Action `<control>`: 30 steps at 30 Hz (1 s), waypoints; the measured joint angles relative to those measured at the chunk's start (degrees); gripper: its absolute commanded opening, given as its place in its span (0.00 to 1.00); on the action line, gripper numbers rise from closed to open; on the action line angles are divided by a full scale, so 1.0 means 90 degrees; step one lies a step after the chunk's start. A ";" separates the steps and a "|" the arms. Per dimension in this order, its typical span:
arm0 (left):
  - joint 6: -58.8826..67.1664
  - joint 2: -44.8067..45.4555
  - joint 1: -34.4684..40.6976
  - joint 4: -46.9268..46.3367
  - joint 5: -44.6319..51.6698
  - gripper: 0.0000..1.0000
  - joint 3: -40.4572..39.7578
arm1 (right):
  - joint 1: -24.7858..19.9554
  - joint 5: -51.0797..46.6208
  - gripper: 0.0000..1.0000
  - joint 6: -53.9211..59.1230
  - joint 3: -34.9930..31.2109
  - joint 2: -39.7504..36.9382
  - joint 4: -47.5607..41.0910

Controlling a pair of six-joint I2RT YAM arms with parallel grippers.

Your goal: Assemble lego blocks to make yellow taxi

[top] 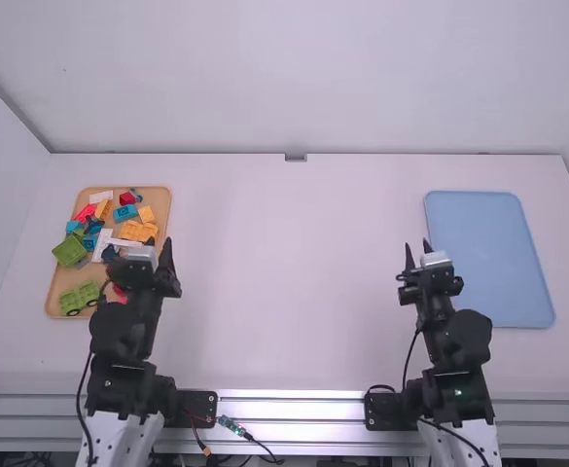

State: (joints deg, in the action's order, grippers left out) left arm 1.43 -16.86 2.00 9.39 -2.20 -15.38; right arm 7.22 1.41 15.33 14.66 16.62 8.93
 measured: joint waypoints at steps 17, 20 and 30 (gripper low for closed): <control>-0.0848 -0.1379 0.0000 0.0801 -0.0005 0.54 -0.1394 | -0.0180 0.0053 0.53 -0.0512 0.1302 0.1304 -0.0068; -0.1088 -0.1678 0.0000 0.0804 0.0022 0.60 -0.1596 | -0.0187 0.0245 0.58 -0.0818 0.1656 0.1639 -0.0279; -0.1860 -0.3004 0.0000 0.0755 0.0070 0.79 -0.1617 | -0.0656 0.0811 0.78 -0.1387 0.2914 0.2902 -0.0930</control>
State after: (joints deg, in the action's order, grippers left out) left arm -15.31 -43.90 2.00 16.19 -1.56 -29.93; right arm 1.32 8.71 2.85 40.88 42.74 0.56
